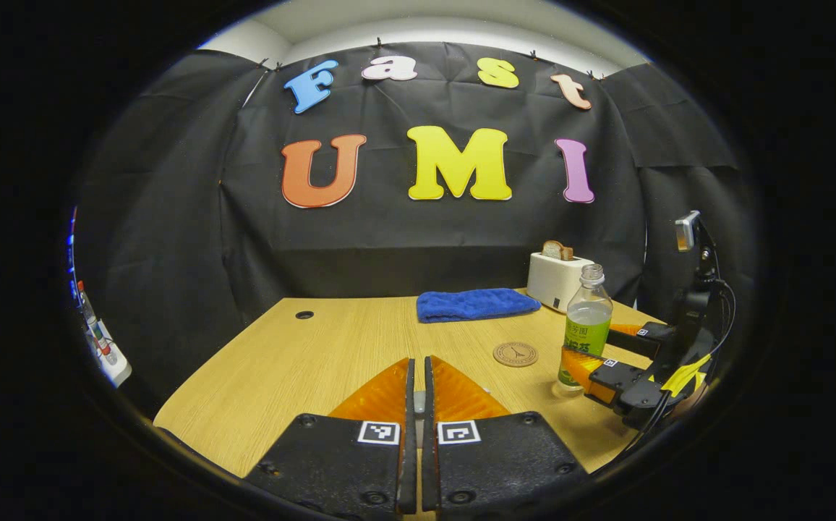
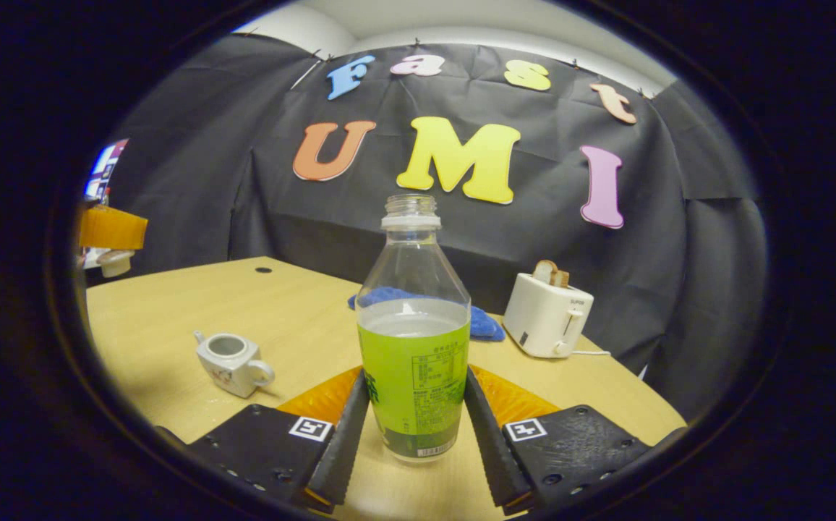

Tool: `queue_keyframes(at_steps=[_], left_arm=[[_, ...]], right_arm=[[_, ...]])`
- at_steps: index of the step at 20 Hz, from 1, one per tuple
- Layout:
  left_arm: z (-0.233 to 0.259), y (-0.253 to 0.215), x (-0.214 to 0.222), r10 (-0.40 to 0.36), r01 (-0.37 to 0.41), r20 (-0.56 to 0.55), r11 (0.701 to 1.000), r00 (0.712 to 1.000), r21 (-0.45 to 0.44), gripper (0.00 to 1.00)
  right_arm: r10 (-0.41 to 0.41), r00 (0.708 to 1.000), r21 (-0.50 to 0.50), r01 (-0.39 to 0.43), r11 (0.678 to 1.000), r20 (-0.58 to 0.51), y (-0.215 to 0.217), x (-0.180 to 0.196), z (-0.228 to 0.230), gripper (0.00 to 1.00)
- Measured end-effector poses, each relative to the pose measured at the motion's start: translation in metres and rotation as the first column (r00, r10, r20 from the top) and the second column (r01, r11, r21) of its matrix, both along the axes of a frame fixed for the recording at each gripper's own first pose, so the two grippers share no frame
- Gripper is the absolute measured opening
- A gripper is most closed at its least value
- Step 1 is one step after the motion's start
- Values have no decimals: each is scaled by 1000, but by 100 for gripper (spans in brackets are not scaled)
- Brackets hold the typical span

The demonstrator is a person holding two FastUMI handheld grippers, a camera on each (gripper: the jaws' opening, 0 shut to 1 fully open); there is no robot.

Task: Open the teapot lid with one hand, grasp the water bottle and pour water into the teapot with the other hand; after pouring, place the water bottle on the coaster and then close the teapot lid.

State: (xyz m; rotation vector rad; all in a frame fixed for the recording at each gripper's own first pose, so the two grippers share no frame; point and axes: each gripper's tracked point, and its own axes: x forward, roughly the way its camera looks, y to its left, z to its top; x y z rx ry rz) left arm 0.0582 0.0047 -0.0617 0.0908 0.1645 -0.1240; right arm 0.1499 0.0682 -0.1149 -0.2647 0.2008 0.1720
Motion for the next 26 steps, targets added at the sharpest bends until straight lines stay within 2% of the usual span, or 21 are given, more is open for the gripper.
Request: queue_keyframes(at_steps=[7,15,20,24,26], left_arm=[[7,13,-5,-11,11,8,1000,1000,-26,5],[1,34,-5,9,-10,-19,999,1000,-51,5],[3,41,-7,7,-7,-14,999,1000,-44,5],[2,41,-8,-2,1,-18,999,1000,-38,5],[3,45,-9,1,-1,-15,999,1000,-33,5]], right_arm=[[-39,998,-233,28,972,-45,-7,2,-4,72],[-7,999,-481,-13,877,-40,12,5,-13,73],[63,997,-634,-73,770,-38,32,4,-21,72],[86,996,-757,-70,650,-18,40,9,-19,73],[94,996,-814,-52,579,3,38,14,-16,72]])
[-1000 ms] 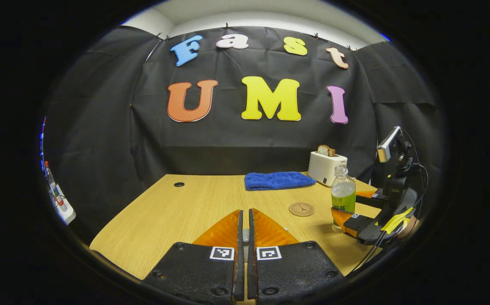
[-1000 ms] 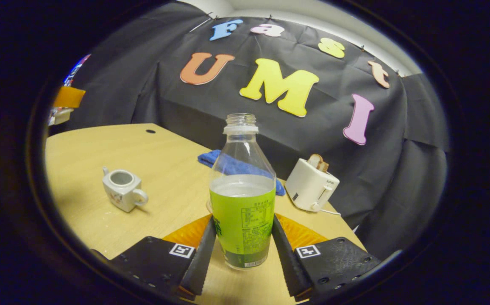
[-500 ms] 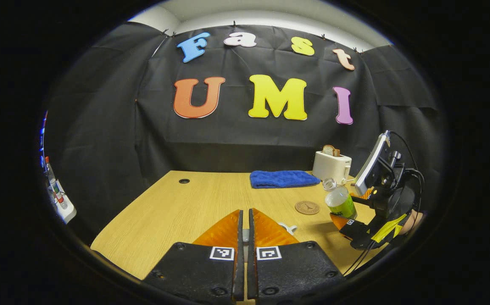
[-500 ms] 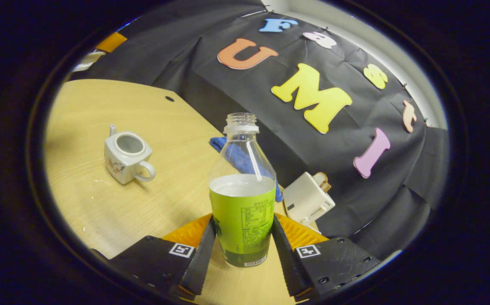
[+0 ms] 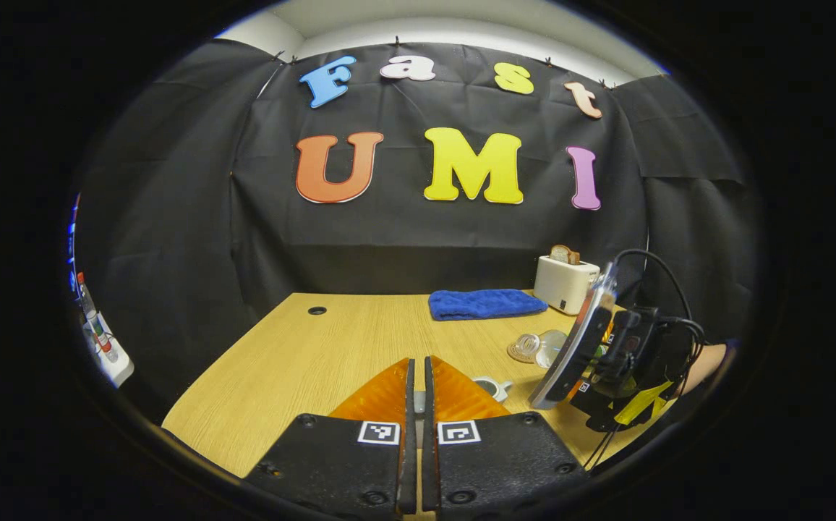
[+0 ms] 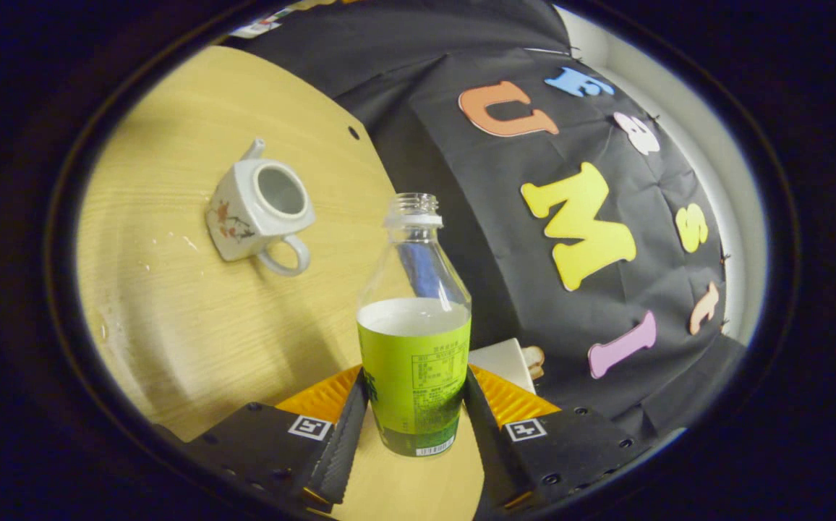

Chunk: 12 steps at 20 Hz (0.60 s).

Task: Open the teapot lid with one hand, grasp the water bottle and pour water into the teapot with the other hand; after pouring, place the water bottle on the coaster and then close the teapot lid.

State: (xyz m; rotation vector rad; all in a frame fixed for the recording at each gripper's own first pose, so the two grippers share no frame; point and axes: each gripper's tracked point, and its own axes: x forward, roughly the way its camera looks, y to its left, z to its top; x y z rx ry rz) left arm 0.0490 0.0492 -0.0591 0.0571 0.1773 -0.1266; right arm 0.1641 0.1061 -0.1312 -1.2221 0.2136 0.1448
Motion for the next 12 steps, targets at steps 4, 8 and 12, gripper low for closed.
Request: queue_keyframes(at_steps=[4,8,12], left_arm=[[0,5,-1,0,-1,-8,1000,1000,-12,5],[-3,9,-1,-7,6,-16,1000,1000,-16,5],[-7,13,-1,-2,2,-30,1000,1000,-23,5]], right_arm=[[41,998,-161,-34,986,44,6,7,5,72],[87,993,-288,-61,956,78,16,10,9,72],[128,985,-403,-71,912,116,23,10,17,72]])
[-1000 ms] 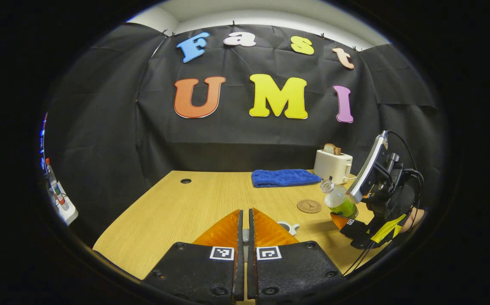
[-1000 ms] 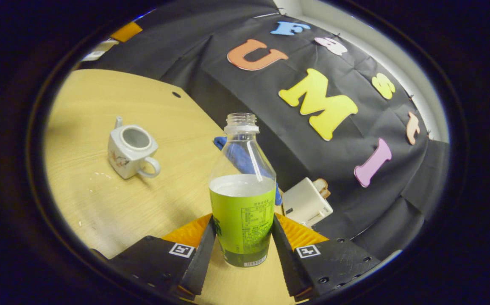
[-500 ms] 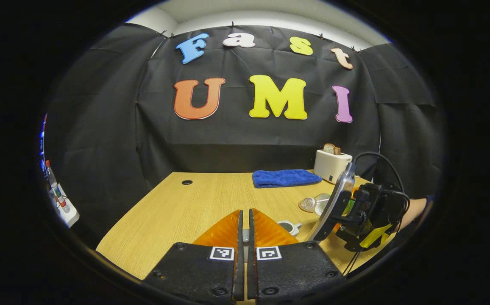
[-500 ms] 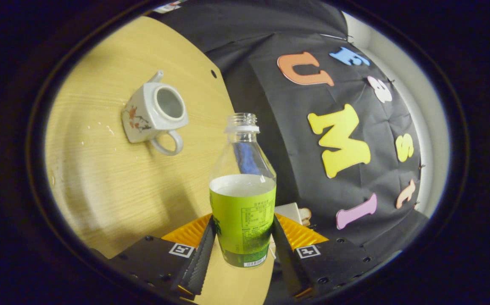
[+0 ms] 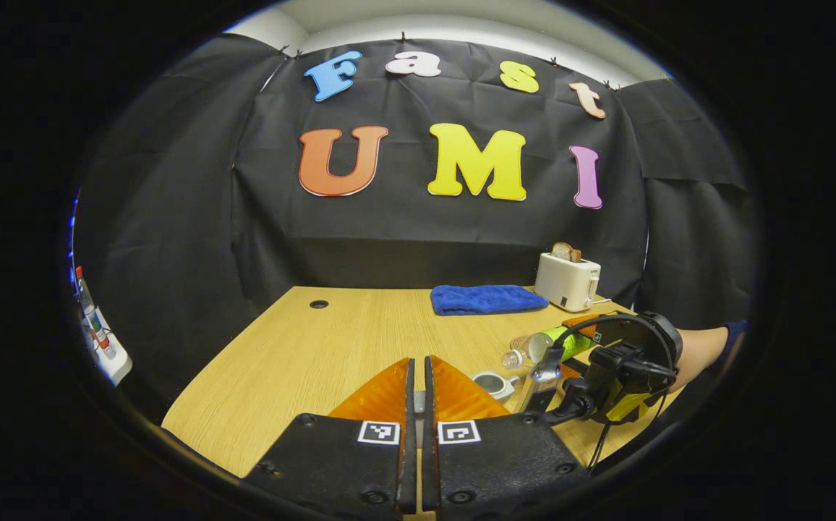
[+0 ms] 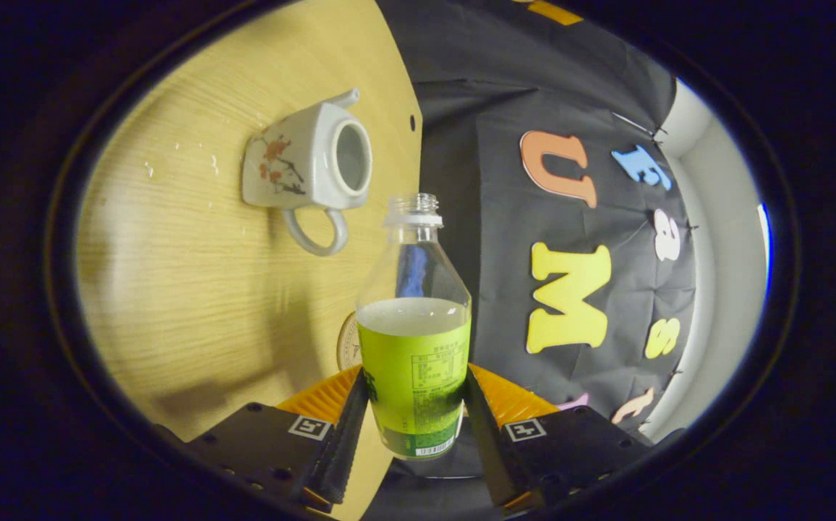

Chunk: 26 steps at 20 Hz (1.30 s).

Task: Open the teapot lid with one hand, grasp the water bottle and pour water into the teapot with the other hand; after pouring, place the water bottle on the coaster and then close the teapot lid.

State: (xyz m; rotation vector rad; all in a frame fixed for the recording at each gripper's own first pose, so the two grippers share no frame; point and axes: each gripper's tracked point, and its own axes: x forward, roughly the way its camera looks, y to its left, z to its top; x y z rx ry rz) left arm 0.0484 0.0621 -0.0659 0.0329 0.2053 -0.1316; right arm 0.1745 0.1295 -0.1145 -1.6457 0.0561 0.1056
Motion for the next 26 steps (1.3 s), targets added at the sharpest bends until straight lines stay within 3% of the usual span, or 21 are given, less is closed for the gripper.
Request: queue_keyframes(at_steps=[13,26], left_arm=[[-7,10,4,23,-23,-24,1000,999,-5,5],[-5,18,2,27,-27,-25,1000,999,-13,5]], right_arm=[[85,991,-241,-58,969,102,26,-1,19,73],[154,971,-361,-81,929,180,41,-7,37,72]])
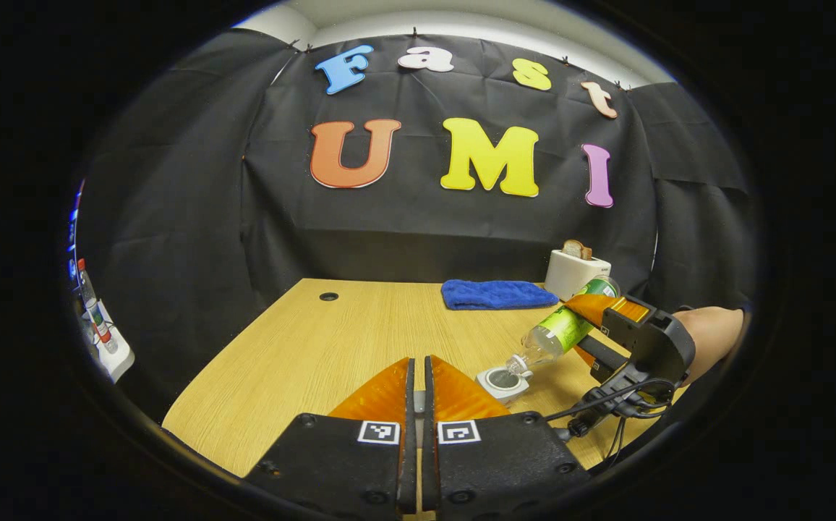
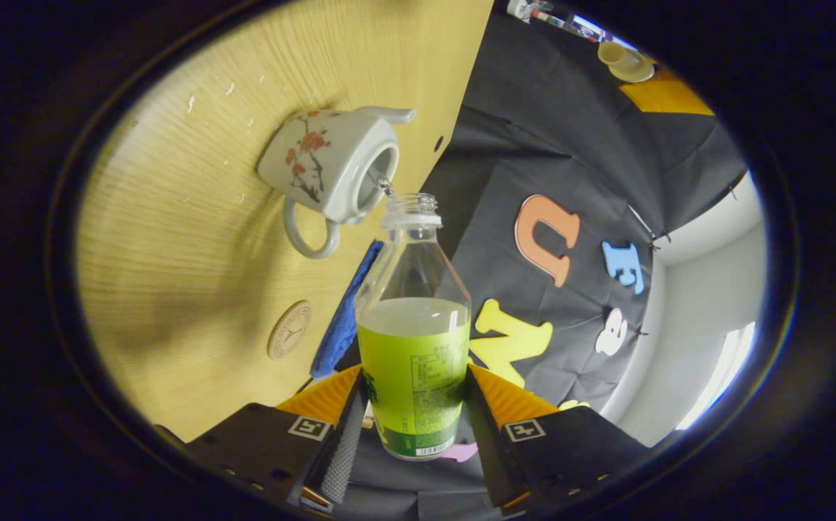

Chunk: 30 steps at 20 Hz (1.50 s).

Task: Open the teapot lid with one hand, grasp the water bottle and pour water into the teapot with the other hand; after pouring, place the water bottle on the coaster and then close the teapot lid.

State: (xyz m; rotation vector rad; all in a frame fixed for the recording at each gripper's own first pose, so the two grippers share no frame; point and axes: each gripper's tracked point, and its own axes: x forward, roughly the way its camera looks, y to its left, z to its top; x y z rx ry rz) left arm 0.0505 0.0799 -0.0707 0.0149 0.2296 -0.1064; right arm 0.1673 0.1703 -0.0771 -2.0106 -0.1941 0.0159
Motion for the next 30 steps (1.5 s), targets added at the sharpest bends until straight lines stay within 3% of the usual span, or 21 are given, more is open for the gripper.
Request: queue_keyframes(at_steps=[20,30], left_arm=[[0,3,-4,-3,3,-2,1000,1000,-2,5],[3,2,-5,-10,10,5,1000,1000,2,5]], right_arm=[[-13,998,-215,26,976,63,15,-8,24,71],[-18,999,-206,28,978,49,14,-5,19,73]])
